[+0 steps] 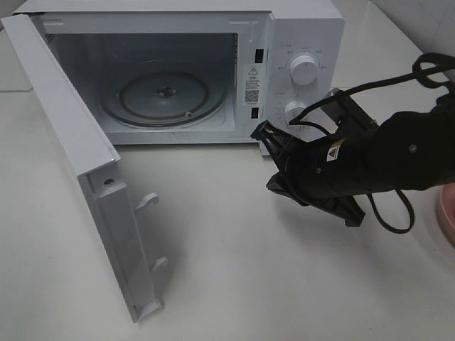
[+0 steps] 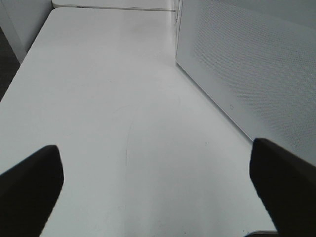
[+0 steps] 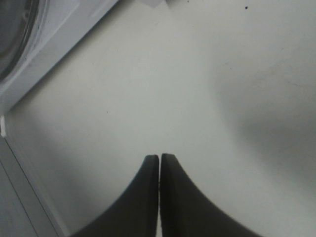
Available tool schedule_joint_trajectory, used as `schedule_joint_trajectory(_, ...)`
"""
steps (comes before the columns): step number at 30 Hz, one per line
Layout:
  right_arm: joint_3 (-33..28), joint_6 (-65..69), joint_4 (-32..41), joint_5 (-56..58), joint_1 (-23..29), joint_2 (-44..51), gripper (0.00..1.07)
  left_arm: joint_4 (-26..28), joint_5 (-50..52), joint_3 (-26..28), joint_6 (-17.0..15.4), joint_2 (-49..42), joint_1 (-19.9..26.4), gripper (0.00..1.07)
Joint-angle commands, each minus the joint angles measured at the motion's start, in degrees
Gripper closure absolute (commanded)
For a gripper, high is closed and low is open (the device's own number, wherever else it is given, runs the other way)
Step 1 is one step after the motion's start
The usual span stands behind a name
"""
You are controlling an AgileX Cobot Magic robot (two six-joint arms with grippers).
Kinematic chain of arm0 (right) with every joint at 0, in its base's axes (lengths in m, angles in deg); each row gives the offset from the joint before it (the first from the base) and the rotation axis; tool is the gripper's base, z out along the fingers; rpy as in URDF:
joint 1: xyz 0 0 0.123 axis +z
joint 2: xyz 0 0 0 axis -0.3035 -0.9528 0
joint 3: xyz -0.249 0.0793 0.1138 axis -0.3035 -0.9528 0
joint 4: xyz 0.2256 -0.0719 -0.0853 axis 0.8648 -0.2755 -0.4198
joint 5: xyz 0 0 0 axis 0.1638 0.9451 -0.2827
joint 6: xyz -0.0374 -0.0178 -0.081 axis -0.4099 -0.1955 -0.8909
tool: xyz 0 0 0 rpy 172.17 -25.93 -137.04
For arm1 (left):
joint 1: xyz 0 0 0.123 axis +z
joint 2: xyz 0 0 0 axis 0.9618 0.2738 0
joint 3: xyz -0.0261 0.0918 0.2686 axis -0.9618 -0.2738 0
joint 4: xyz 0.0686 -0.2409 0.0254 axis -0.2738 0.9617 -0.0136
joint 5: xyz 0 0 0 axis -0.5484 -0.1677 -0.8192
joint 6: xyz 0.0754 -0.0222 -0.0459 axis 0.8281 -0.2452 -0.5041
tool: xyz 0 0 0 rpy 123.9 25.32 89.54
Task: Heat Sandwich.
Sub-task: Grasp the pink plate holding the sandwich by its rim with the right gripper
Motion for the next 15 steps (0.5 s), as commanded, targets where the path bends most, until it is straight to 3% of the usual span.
schedule_joint_trajectory(1, 0.1, -4.2, -5.0, 6.2, 0.0, 3.0, 1.02, 0.2, 0.6, 0.0, -0.3, -1.1, 0.0, 0.09)
schedule_joint_trajectory(15, 0.1, -25.9, -19.5, 30.9, 0.0, 11.7, 1.01, 0.2, 0.6, 0.0, -0.3, -1.1, 0.0, 0.09)
